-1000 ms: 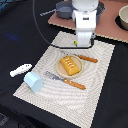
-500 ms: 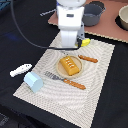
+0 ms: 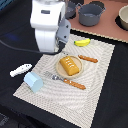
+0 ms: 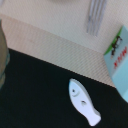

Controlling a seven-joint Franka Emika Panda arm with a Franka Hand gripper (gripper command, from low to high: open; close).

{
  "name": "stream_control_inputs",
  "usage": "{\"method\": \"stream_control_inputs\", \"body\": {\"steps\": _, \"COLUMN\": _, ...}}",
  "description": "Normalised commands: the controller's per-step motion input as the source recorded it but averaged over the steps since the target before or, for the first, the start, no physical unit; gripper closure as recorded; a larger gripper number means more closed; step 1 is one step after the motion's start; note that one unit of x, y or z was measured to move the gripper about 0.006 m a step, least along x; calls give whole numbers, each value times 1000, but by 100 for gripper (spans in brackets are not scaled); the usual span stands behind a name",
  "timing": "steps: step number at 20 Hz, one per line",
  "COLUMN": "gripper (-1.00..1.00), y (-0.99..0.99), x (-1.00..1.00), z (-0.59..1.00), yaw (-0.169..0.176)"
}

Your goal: Interact with the objects in diverse but meaningful ways.

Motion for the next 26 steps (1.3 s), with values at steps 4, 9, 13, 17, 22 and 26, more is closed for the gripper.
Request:
{"method": "stream_control_inputs", "body": {"steps": 4, "gripper": -100, "y": -532, "x": -113, "z": -26, "yaw": 218}}
{"method": "stream_control_inputs", "body": {"steps": 9, "gripper": -100, "y": -678, "x": -210, "z": 0, "yaw": 138}}
{"method": "stream_control_inputs", "body": {"steps": 13, "gripper": -100, "y": -761, "x": -124, "z": -47, "yaw": 122}}
{"method": "stream_control_inputs", "body": {"steps": 17, "gripper": -100, "y": -504, "x": -26, "z": -340, "yaw": 108}}
{"method": "stream_control_inputs", "body": {"steps": 22, "gripper": -100, "y": -266, "x": 0, "z": -517, "yaw": 88}}
{"method": "stream_control_inputs", "body": {"steps": 26, "gripper": -100, "y": -181, "x": 65, "z": -459, "yaw": 68}}
